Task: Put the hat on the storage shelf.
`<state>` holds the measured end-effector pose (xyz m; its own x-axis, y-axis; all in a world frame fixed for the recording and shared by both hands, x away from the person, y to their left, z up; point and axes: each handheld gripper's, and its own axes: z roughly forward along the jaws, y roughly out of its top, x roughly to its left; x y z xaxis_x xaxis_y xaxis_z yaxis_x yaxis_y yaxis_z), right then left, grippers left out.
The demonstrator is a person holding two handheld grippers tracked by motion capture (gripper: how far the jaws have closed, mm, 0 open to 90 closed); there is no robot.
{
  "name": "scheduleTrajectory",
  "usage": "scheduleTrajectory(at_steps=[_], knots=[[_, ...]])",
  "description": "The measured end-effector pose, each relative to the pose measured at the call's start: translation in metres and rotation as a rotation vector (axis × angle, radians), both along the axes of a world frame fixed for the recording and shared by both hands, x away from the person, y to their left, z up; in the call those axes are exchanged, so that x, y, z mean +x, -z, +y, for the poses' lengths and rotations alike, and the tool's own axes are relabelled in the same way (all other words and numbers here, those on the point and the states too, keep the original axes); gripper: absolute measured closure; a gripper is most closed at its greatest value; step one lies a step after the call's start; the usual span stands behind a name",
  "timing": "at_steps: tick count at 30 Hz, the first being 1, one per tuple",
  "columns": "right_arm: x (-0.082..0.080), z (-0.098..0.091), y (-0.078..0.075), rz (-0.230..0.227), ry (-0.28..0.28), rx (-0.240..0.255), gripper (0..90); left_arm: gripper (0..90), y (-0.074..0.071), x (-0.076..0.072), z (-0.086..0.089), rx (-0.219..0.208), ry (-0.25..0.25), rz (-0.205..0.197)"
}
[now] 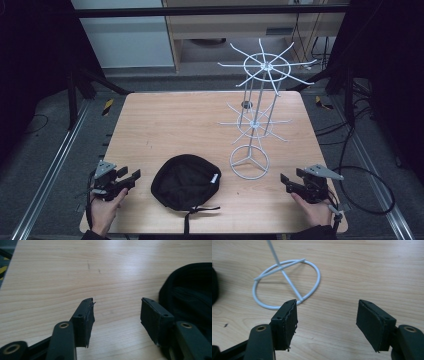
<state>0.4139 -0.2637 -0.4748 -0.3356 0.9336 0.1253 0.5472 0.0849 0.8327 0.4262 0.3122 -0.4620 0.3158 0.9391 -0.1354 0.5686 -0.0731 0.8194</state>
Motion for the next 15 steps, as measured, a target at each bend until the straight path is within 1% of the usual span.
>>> scheduleTrajectory(at_steps=[1,2,3,6,7,10,11,14,15], knots=[[0.000,0.000,0.000,0.000,0.000,0.000,34.0,48.0,0.000,0.000,0.000,0.000,0.000,0.000],[-0.002,0.005,-0.003,-0.011,-0.018,-0.002,34.8,48.9,-0.002,-0.002,-0.003,0.001,0.012,0.001],[-0.002,0.005,-0.003,-0.011,-0.018,-0.002,34.8,49.6,-0.002,-0.002,-0.003,0.001,0.012,0.001],[-0.005,0.013,-0.006,-0.019,-0.039,-0.007,35.4,50.0,-0.003,-0.005,-0.006,0.004,0.025,0.003],[-0.006,0.015,-0.007,-0.020,-0.044,0.000,35.5,50.2,-0.003,-0.006,-0.007,0.001,0.026,0.002],[-0.009,0.025,-0.009,-0.020,-0.074,-0.004,39.0,50.3,-0.003,-0.008,-0.009,0.004,0.038,0.009],[-0.010,0.029,-0.011,-0.023,-0.091,-0.015,40.3,50.3,-0.003,-0.008,-0.010,0.006,0.041,0.011],[-0.011,0.040,-0.016,-0.025,-0.121,0.000,40.4,50.7,-0.002,-0.009,-0.012,-0.012,0.053,0.032],[-0.011,0.043,-0.017,-0.025,-0.133,-0.010,40.4,51.3,-0.002,-0.009,-0.013,-0.016,0.061,0.041]])
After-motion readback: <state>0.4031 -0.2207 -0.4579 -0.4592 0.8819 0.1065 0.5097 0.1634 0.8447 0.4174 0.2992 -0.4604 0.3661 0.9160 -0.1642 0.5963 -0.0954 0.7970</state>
